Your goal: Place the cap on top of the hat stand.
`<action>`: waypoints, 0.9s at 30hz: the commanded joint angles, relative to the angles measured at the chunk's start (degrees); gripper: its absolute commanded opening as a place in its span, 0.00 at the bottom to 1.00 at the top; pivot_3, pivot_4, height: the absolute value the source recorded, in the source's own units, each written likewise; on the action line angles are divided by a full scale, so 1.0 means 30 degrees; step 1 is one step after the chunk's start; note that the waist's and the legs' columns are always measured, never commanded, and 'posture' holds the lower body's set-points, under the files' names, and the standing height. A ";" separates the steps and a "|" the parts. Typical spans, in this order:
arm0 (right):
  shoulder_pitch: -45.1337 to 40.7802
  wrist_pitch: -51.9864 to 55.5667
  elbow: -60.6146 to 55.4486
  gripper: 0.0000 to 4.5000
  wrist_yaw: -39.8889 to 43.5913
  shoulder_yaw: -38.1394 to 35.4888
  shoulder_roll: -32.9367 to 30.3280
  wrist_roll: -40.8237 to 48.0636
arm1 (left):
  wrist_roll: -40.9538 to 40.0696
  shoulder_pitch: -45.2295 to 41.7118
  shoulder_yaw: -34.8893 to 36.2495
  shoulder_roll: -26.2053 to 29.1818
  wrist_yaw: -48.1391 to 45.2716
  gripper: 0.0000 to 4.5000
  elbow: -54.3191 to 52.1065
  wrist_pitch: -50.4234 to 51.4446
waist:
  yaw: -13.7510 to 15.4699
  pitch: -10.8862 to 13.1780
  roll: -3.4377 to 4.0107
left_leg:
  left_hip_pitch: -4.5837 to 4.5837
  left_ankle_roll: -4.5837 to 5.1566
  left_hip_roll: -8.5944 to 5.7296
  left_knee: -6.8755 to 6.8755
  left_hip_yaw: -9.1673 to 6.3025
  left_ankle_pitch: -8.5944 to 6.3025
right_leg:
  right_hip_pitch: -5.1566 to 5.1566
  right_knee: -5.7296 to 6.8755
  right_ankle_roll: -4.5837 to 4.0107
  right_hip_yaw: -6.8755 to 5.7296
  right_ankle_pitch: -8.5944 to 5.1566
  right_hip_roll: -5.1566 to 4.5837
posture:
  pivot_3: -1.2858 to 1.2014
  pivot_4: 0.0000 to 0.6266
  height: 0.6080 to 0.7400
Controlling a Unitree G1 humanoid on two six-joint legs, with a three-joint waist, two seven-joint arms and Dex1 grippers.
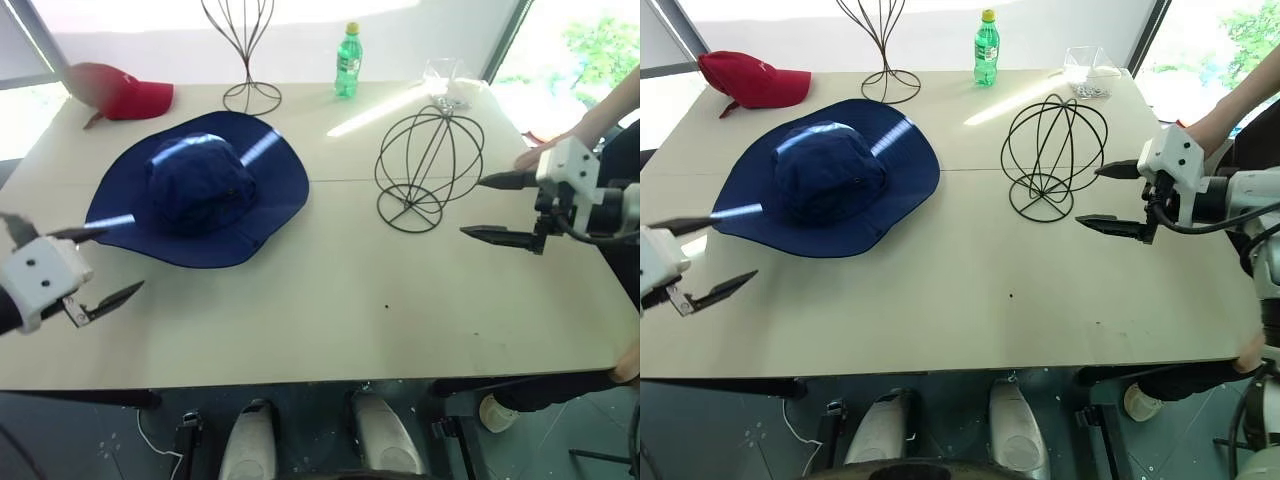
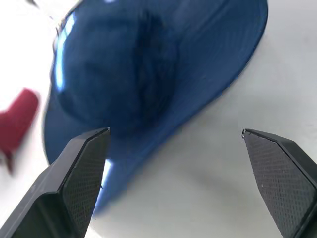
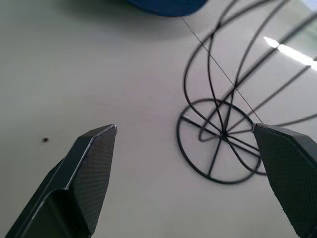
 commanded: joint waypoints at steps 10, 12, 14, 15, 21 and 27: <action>0.3855 0.5302 -0.8846 1.00 -0.0923 -0.4069 -0.1210 0.5228 | 0.6233 -0.4105 -0.5470 0.1775 0.0761 0.99 0.5283 -0.8656 | 0.0029 0.0007 0.0015 | 0.0001 0.0000 0.0008 0.0011 0.0018 0.0000 | 0.0005 0.0001 0.0004 0.0001 0.0003 -0.0004 | 0.52 0.24 0.99; 0.3950 0.5627 -0.9167 1.00 -0.1282 -0.4329 -0.1186 0.5616 | 0.7544 -0.5279 -0.6830 0.1812 0.1399 0.99 0.6529 -0.9868 | 0.0115 0.0008 0.0016 | 0.0001 0.0000 0.0008 0.0018 0.0017 0.0000 | 0.0005 0.0002 0.0004 0.0001 0.0003 -0.0002 | 0.52 0.24 0.99; 0.3910 0.5904 -0.9255 1.00 -0.1663 -0.4527 -0.1156 0.5931 | 0.8790 -0.6429 -0.8049 0.1644 0.2160 0.99 0.7652 -1.0988 | 0.0146 0.0007 0.0015 | -0.0002 0.0000 0.0007 0.0024 0.0021 0.0000 | 0.0009 0.0002 0.0003 0.0002 0.0005 -0.0006 | 0.52 0.24 0.99; 0.3964 0.5930 -0.9251 1.00 -0.1728 -0.4615 -0.1190 0.6011 | 0.9588 -0.7146 -0.8745 0.1436 0.2733 0.99 0.8286 -1.1451 | 0.0198 0.0006 0.0015 | -0.0003 0.0000 0.0007 0.0029 0.0023 0.0000 | 0.0015 0.0002 0.0006 0.0002 0.0006 -0.0007 | 0.52 0.24 0.99; 0.4144 0.5819 -0.9374 1.00 -0.2082 -0.4764 -0.1312 0.6210 | 1.2910 -1.0527 -1.2021 -0.0094 0.5602 0.99 1.1617 -1.2623 | 0.0449 0.0002 0.0017 | -0.0005 0.0004 0.0008 0.0040 0.0023 0.0002 | 0.0012 0.0022 0.0048 0.0001 0.0029 0.0010 | 0.52 0.24 0.99; 0.4325 0.5563 -0.9219 1.00 -0.2122 -0.5046 -0.1446 0.6106 | 1.4194 -1.2388 -1.3582 -0.0706 0.7192 0.99 1.4016 -1.2829 | 0.0508 -0.0002 0.0009 | -0.0007 0.0004 0.0008 0.0051 0.0018 0.0002 | 0.0011 0.0040 0.0096 0.0001 0.0055 0.0012 | 0.52 0.24 0.99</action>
